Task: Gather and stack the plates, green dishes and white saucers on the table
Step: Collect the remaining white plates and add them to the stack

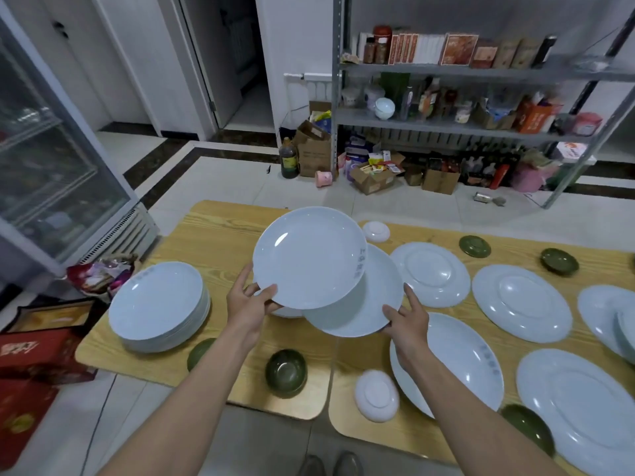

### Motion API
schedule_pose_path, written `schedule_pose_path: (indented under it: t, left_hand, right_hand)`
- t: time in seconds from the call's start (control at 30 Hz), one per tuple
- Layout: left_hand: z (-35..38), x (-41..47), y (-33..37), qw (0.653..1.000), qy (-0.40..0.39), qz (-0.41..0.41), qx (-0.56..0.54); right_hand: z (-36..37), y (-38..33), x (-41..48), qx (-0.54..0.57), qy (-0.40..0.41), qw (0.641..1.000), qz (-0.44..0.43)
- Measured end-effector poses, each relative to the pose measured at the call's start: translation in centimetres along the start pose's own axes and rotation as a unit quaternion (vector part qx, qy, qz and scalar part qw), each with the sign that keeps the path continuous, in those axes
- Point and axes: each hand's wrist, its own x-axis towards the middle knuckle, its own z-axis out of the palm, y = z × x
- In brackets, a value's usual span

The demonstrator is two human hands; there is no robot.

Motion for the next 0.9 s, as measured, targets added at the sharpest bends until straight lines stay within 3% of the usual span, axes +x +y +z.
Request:
schedule_pose_path:
  t: [0.5, 0.9]
  left_hand:
    - [-1.6, 5.4, 0.6, 1.0, 0.007, -0.016, -0.007]
    - [-4.0, 10.9, 1.4, 0.999, -0.004, -0.043, 0.017]
  right_hand:
    - [5.3, 2.3, 4.1, -0.033, -0.038, 0.998, 0.028]
    - [10.4, 5.8, 6.4, -0.078, 0.015, 0.994, 0.074]
